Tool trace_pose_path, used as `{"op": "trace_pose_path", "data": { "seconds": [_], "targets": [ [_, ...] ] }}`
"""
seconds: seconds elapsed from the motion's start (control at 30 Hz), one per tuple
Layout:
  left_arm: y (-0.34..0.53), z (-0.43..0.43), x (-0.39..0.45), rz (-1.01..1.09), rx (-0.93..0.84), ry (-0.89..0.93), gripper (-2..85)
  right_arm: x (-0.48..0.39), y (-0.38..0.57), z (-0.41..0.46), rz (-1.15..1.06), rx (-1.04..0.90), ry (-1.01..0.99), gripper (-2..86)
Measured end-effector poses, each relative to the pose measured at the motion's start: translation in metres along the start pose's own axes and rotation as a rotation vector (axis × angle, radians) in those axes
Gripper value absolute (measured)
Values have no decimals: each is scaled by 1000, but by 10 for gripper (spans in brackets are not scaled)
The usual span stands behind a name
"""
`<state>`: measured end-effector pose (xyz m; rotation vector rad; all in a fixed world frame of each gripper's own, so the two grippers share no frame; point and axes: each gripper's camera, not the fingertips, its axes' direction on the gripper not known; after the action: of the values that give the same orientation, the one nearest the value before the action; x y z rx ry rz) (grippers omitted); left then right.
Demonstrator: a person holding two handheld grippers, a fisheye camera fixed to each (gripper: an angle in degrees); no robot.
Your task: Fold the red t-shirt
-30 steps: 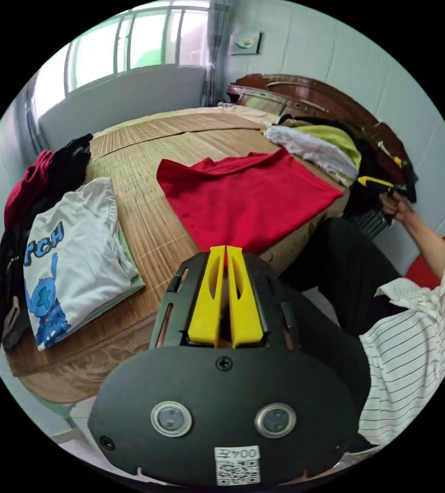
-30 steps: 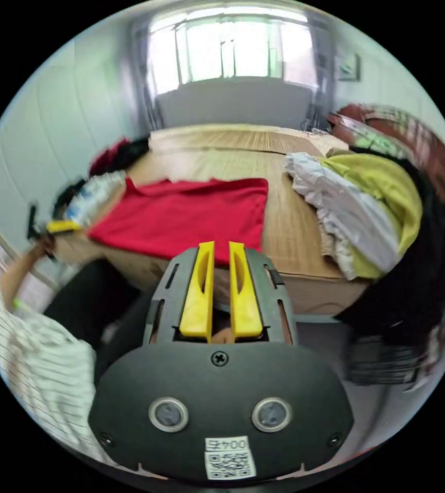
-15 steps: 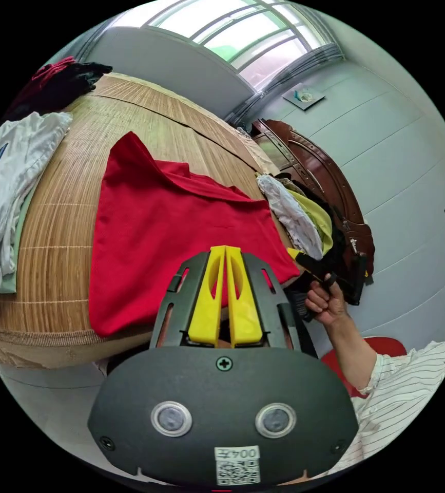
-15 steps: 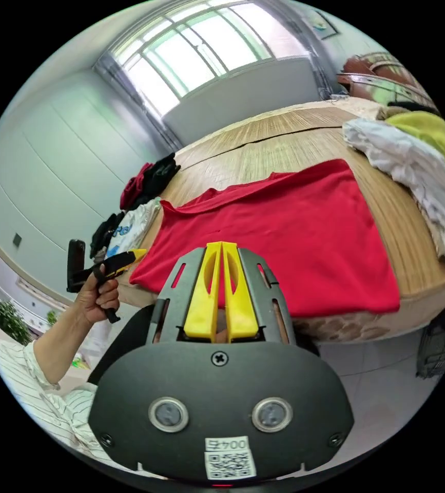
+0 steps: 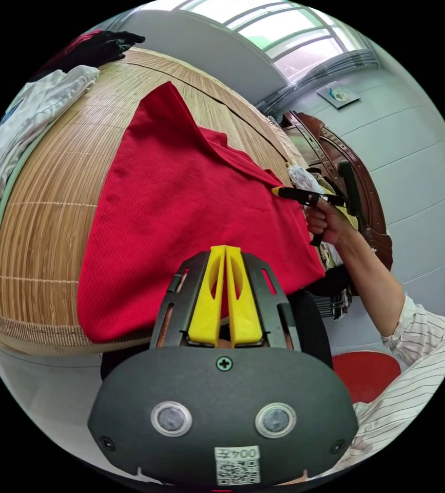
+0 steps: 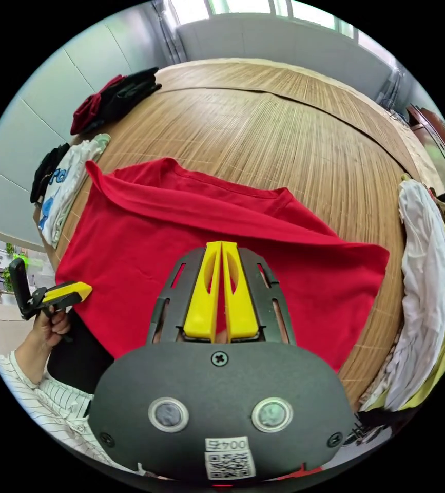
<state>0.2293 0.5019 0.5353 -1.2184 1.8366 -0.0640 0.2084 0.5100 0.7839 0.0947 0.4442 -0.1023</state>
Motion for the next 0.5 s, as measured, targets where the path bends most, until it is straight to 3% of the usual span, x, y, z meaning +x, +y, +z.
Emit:
{"op": "trace_pose_path", "data": {
  "seconds": [0.3,0.5],
  "targets": [
    [-2,-8,-7,-1,-3,9,0,20,-84,-15,106,127,-17,-7],
    [9,-38,-1,49,97,45,2,-12,-24,-40,91,261,-217,-7]
  ]
}}
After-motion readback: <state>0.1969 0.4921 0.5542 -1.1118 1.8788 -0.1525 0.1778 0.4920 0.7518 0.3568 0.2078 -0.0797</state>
